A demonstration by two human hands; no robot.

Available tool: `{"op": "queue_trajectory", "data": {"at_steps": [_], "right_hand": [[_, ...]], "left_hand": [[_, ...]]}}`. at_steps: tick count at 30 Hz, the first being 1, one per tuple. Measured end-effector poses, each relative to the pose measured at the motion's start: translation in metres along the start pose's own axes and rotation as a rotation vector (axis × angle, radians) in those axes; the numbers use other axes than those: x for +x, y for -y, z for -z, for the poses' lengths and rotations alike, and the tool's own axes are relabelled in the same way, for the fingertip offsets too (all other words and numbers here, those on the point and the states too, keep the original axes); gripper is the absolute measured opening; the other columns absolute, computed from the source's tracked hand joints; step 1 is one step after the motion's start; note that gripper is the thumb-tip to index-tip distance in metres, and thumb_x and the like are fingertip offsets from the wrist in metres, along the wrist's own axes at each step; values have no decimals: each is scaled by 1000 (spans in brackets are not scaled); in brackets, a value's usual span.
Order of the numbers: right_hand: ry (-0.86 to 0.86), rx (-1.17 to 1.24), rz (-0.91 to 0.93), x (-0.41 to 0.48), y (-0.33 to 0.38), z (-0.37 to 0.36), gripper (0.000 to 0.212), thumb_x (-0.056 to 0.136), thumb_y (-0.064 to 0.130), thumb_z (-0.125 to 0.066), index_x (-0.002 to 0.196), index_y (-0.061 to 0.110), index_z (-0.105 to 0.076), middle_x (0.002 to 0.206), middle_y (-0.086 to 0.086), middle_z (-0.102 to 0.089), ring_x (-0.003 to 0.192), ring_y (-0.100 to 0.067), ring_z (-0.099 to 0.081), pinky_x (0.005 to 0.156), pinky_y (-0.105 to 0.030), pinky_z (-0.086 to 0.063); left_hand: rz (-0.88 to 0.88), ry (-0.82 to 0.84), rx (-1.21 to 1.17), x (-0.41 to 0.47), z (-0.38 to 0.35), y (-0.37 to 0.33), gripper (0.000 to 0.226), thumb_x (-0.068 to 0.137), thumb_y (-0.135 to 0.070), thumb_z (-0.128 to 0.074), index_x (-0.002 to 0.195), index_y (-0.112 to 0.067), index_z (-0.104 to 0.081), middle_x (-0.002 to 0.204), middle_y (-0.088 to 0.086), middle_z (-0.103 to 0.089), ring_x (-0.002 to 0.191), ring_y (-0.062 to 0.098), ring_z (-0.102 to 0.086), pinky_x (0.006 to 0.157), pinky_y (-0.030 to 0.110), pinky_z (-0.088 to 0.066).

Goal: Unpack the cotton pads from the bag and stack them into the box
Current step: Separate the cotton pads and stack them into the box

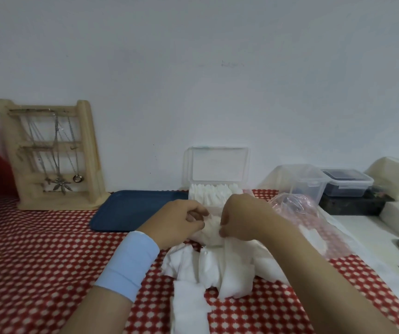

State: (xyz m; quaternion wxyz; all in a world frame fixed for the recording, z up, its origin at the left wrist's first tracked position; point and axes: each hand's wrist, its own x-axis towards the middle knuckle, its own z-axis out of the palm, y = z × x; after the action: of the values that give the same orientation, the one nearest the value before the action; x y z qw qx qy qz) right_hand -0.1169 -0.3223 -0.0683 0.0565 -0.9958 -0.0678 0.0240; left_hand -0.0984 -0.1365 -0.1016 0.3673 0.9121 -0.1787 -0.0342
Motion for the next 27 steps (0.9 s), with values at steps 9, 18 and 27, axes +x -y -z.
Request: {"op": "queue_trajectory", "data": {"at_steps": [9, 18, 27], "right_hand": [[-49, 733, 85, -13, -20, 30, 9, 89, 26, -75, 83, 20, -78, 73, -1, -76, 68, -10, -71, 65, -29, -49], [22, 1060, 21, -8, -20, 23, 19, 94, 23, -70, 98, 5, -76, 91, -8, -78, 73, -20, -72, 64, -31, -52], [-104, 1082, 36, -2, -5, 12, 9, 91, 16, -73, 91, 7, -76, 77, -5, -77, 67, -19, -73, 58, -31, -56]], "left_hand": [[0, -94, -516, -1, 0, -10, 25, 102, -35, -58, 118, -25, -73, 113, -9, -74, 101, 7, -70, 93, 28, -55], [59, -55, -740, -1, 4, 1, 23, 91, -2, -72, 110, -16, -72, 96, 11, -76, 90, 23, -72, 87, 39, -61], [163, 83, -822, -7, 3, -12, 35, 99, -32, -64, 123, -7, -68, 105, 15, -78, 92, 29, -77, 75, 31, -61]]}}
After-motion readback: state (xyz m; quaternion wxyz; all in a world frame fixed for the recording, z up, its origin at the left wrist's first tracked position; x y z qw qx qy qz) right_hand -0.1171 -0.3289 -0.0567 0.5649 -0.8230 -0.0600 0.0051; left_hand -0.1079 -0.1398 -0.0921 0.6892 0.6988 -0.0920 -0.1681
